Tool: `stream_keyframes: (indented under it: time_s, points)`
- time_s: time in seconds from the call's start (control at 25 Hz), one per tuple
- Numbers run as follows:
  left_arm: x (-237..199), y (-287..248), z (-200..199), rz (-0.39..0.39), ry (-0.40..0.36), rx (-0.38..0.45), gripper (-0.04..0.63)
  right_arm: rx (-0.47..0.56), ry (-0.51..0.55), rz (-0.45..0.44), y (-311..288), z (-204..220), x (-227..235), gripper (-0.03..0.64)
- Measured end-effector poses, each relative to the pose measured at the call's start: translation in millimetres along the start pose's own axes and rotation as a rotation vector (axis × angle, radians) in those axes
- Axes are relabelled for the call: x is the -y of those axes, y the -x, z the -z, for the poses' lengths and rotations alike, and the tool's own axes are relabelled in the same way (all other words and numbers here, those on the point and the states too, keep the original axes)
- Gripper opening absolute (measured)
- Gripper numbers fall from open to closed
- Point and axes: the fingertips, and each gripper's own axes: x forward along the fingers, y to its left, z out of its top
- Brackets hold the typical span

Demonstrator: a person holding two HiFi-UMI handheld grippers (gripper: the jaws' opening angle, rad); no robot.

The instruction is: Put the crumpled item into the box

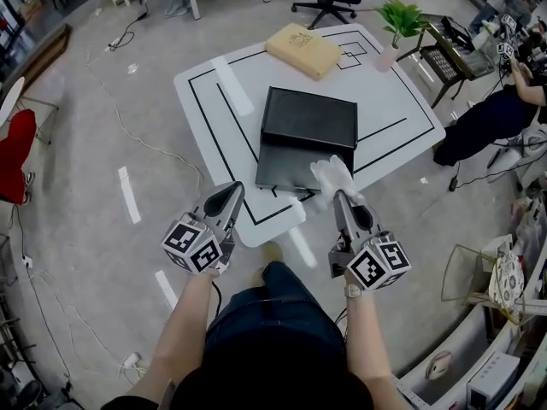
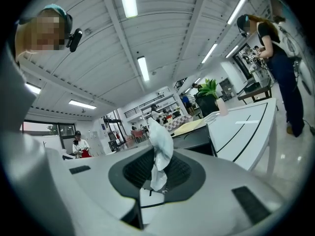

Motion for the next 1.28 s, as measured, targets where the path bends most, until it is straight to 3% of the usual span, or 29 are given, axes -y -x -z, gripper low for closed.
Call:
stream_keyframes:
  time_s: [0.52,0.76,1.28]
  points:
    - [-21.2,-42.0,-3.8,-0.010,-0.001,-0.009,0.000,-0.100,0.092,-0.029,-47.5,-3.7,18.6,0.055]
    - [-35.7,-51.6,-7.0,-0.033,-0.006,-0.003,0.000,-0.199,0.200,-0.056,-66.9,2.1,19.5,0.055]
    - [-48.1,-68.1,-5.0,-0.048,-0.015,-0.008,0.000,-0.425,0.327,-0.144,-99.0,29.2,15.3,0.055]
